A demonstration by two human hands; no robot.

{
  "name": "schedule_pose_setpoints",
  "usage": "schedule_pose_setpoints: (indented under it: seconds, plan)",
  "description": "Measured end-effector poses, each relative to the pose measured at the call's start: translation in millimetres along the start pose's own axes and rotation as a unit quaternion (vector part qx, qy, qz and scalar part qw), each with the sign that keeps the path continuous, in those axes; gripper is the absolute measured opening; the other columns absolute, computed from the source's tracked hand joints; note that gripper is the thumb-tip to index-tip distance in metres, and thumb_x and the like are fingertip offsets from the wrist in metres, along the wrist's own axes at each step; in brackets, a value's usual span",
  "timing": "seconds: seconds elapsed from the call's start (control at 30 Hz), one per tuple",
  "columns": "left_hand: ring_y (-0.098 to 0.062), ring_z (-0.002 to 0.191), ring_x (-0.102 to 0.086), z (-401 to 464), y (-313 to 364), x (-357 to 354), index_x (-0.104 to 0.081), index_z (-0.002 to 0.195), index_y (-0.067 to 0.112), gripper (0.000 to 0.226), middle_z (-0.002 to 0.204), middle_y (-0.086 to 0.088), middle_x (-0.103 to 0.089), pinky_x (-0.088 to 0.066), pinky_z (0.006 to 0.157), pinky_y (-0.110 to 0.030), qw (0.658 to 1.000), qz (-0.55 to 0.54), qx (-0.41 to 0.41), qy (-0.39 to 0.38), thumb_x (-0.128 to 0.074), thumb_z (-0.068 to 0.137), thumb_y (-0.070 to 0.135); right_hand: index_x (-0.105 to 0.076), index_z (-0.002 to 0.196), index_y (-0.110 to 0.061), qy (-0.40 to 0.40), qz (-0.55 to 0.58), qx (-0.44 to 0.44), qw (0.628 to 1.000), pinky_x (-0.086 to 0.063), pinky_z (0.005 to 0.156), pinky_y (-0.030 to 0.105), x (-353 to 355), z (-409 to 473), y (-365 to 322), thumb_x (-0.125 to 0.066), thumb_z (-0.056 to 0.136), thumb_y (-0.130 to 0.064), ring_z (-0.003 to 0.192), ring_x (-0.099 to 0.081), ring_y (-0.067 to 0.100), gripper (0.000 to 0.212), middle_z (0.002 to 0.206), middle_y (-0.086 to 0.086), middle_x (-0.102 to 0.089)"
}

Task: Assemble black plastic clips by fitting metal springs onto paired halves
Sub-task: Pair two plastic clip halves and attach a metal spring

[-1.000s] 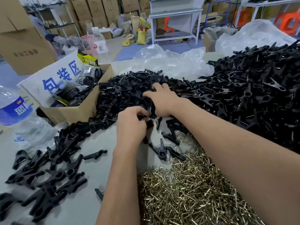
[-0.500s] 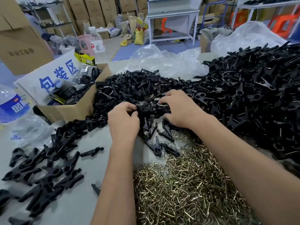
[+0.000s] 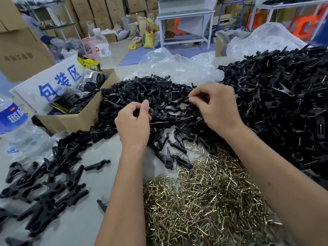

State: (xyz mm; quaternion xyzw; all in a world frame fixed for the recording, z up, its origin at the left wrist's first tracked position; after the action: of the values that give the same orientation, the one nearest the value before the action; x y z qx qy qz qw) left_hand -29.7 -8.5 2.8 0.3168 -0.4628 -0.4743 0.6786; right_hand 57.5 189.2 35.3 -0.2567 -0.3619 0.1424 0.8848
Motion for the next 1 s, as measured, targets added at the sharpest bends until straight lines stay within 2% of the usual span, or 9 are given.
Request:
schedule_pose_setpoints:
  seconds: [0.17, 0.3, 0.43, 0.57, 0.67, 0.73, 0.8, 0.9, 1.0]
  plan:
    - [-0.008, 0.08, -0.07, -1, 0, -5, -0.076, 0.085, 0.03, 0.011, 0.079, 0.013, -0.073, -0.058, 0.078, -0.033, 0.999, -0.024, -0.003, -0.046, -0.072, 0.093, 0.023, -0.079, 0.092, -0.02, 0.104, 0.019, -0.085, 0.991, -0.053, 0.081, 0.02, 33, 1, 19, -0.077, 0.091, -0.018, 0.073, -0.064, 0.0, 0.003, 0.079, -0.01, -0.071]
    - [0.005, 0.08, -0.068, -4, 1, -8, -0.077, 0.083, 0.034, 0.01, 0.079, 0.021, -0.074, -0.05, 0.073, -0.016, 0.998, -0.019, -0.012, -0.059, -0.08, 0.087, 0.024, -0.079, 0.094, -0.018, 0.131, 0.036, -0.144, 0.98, -0.059, 0.088, 0.034, 48, -4, 32, -0.076, 0.092, -0.019, 0.082, -0.07, 0.01, 0.003, 0.085, -0.006, -0.074]
    - [0.001, 0.078, -0.071, -5, 1, -11, -0.076, 0.087, 0.035, 0.012, 0.081, 0.018, -0.076, -0.052, 0.07, -0.019, 0.997, -0.045, 0.007, -0.069, -0.081, 0.086, 0.025, -0.076, 0.097, -0.016, 0.164, 0.043, -0.115, 0.979, -0.056, 0.082, 0.023, 53, -10, 26, -0.072, 0.096, -0.02, 0.081, -0.067, 0.004, 0.005, 0.088, -0.01, -0.072]
    - [-0.003, 0.093, -0.074, -5, 0, -11, -0.076, 0.089, 0.032, 0.014, 0.089, 0.011, -0.079, -0.058, 0.092, -0.036, 0.992, -0.088, 0.024, -0.087, -0.083, 0.085, 0.021, -0.072, 0.099, -0.013, 0.171, 0.03, -0.098, 0.98, -0.047, 0.079, 0.011, 51, -16, 22, -0.068, 0.099, -0.018, 0.082, -0.064, -0.001, 0.006, 0.092, -0.007, -0.071]
    - [-0.011, 0.099, -0.076, -4, 2, -11, -0.077, 0.093, 0.028, 0.015, 0.093, 0.005, -0.08, -0.056, 0.099, -0.044, 0.985, -0.136, 0.04, -0.1, -0.079, 0.084, 0.016, -0.074, 0.1, -0.013, 0.2, -0.052, -0.091, 0.974, -0.039, 0.087, 0.017, 53, -22, 25, -0.067, 0.098, -0.019, 0.099, -0.061, 0.019, 0.009, 0.101, 0.001, -0.07]
    - [-0.012, 0.1, -0.075, -5, 3, -11, -0.076, 0.097, 0.024, 0.017, 0.095, 0.004, -0.08, -0.057, 0.099, -0.043, 0.981, -0.156, 0.041, -0.106, -0.073, 0.087, 0.011, -0.072, 0.099, -0.012, 0.244, -0.066, -0.075, 0.965, -0.037, 0.086, 0.017, 54, -25, 23, -0.065, 0.099, -0.02, 0.096, -0.058, 0.021, 0.01, 0.1, 0.002, -0.068]
    - [-0.012, 0.101, -0.075, -5, 4, -12, -0.075, 0.098, 0.023, 0.02, 0.096, 0.004, -0.08, -0.057, 0.099, -0.041, 0.98, -0.161, 0.036, -0.111, -0.069, 0.091, 0.005, -0.066, 0.099, -0.012, 0.267, 0.02, -0.067, 0.961, -0.046, 0.077, 0.017, 52, -28, 21, -0.06, 0.102, -0.017, 0.081, -0.063, 0.014, 0.008, 0.094, 0.0, -0.068]
    - [-0.012, 0.103, -0.074, -6, 5, -14, -0.076, 0.098, 0.024, 0.024, 0.099, 0.003, -0.08, -0.057, 0.1, -0.041, 0.978, -0.163, 0.036, -0.124, -0.069, 0.093, 0.002, -0.058, 0.098, -0.015, 0.221, 0.229, -0.129, 0.939, -0.057, 0.062, 0.028, 38, -33, 16, -0.054, 0.106, -0.008, 0.074, -0.073, 0.017, 0.011, 0.097, 0.006, -0.073]
    - [-0.01, 0.093, -0.072, -6, 5, -17, -0.077, 0.097, 0.022, 0.023, 0.095, 0.002, -0.078, -0.059, 0.094, -0.038, 0.976, -0.162, 0.039, -0.139, -0.07, 0.092, 0.001, -0.064, 0.097, -0.011, 0.139, 0.355, -0.182, 0.906, -0.057, 0.067, 0.025, 24, -34, 11, -0.059, 0.101, 0.0, 0.078, -0.075, 0.02, 0.013, 0.095, 0.01, -0.077]
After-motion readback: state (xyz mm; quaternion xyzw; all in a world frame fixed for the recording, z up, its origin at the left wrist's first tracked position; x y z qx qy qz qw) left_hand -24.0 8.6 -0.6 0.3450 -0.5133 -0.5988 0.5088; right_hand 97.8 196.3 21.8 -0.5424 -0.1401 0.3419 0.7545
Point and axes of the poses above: each hand's wrist, its own z-axis towards the middle knuckle, its own x-axis out of the back of the hand, y = z × x, the point moved 2 cm from there along z, towards the middle knuckle
